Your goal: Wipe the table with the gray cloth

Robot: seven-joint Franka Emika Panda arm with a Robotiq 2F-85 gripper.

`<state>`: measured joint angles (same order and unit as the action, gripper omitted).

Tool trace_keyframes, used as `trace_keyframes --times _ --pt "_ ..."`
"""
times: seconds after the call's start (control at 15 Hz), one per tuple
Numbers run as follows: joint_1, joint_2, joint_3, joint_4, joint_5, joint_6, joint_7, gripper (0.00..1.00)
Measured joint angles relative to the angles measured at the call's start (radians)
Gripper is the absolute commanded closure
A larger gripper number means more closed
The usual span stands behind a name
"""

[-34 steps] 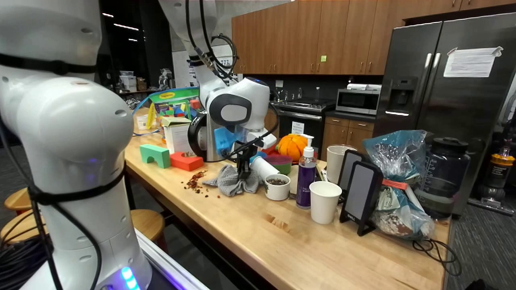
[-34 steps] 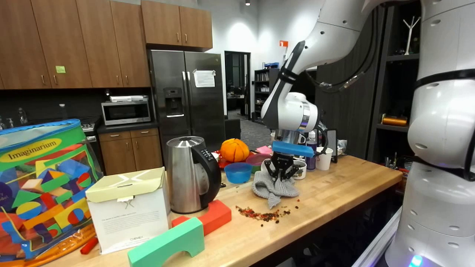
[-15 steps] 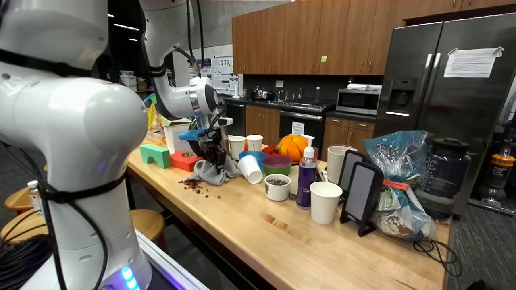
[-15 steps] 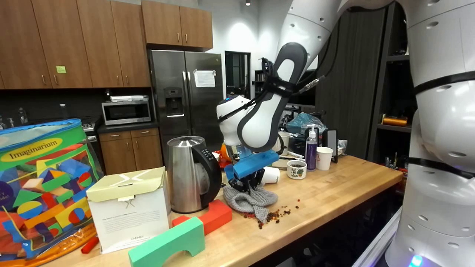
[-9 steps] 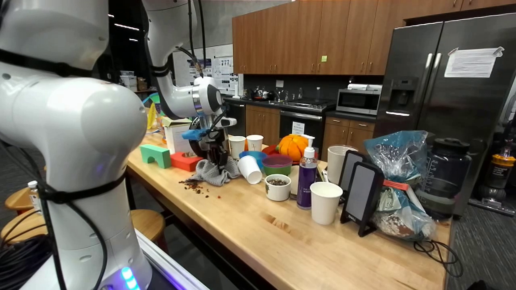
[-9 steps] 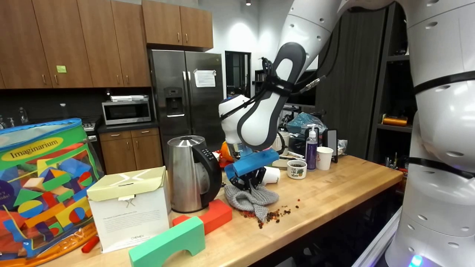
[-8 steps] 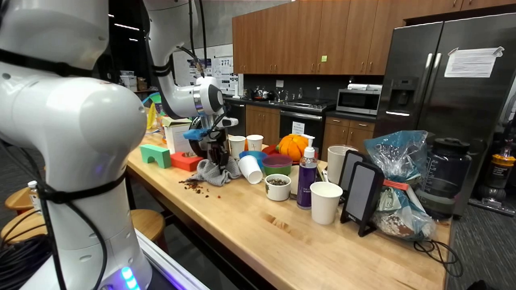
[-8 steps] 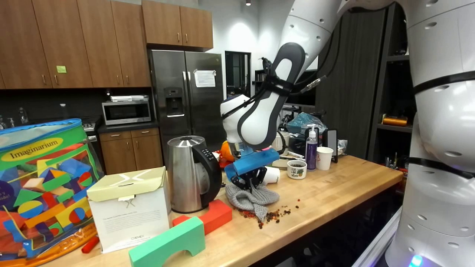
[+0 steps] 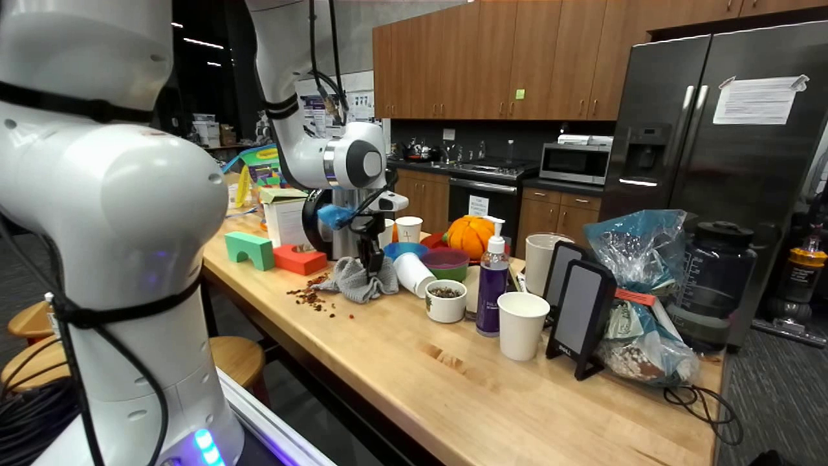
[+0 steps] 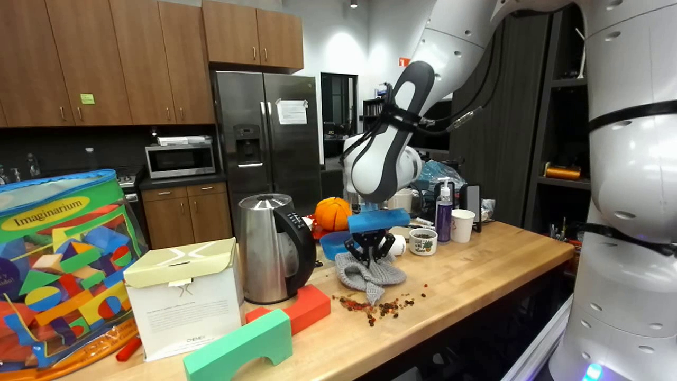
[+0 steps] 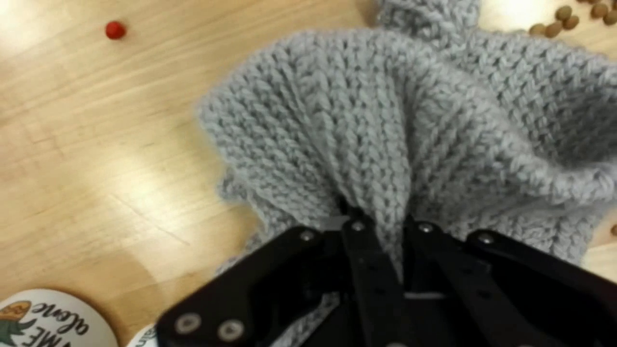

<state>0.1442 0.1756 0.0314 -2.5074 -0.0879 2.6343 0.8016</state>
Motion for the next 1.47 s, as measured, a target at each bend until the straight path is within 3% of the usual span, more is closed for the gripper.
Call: trace_keyframes --times 1.0,1.2,1.47 --pt "-0.190 -0.068 -0.010 -0.126 0.687 0.089 -0.536 0.97" --pt "-0.203 -0.075 -0.014 -0.136 0.738 0.089 -0.590 0.97" --pt "-0.193 -0.075 -0.014 -0.136 0.706 0.093 -0.593 0.97"
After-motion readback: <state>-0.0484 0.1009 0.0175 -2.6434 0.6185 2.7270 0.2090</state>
